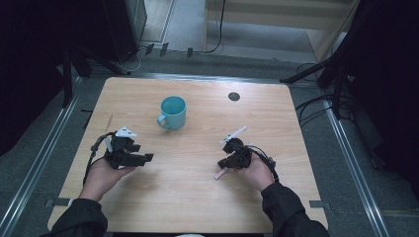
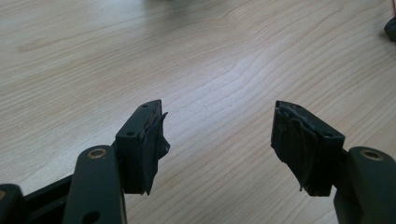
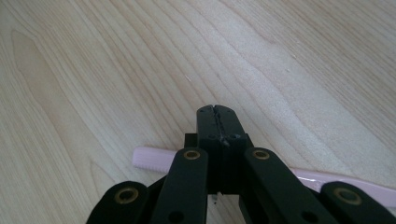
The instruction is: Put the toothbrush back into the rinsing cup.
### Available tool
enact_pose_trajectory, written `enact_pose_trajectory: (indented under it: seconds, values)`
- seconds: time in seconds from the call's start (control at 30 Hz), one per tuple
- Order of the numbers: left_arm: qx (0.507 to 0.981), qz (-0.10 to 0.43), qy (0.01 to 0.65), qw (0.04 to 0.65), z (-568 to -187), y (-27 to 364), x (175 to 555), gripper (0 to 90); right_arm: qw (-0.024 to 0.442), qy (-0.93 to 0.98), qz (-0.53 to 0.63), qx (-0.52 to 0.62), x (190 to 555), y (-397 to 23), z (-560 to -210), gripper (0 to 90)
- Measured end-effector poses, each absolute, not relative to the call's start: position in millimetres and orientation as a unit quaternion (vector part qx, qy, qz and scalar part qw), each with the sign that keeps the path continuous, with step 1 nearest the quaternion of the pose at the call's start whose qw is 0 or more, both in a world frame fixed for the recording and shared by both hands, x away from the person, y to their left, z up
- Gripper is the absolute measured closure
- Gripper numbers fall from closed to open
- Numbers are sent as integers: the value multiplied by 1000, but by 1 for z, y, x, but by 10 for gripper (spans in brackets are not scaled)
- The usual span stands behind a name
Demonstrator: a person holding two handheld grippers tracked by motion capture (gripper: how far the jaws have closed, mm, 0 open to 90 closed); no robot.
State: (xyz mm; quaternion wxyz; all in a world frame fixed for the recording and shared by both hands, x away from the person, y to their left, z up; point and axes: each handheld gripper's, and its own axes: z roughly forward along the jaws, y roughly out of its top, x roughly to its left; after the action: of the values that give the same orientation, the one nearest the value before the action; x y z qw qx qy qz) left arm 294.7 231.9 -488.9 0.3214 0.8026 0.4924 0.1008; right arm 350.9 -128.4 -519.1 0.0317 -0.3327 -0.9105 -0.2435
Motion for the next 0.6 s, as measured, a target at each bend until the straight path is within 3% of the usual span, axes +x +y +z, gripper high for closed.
enact_pose_trajectory:
  seconds: [0.6]
  values:
    - [815,91,472,323,-489,219,308,342,28,-903,-246,-352,343,-147,-518,900]
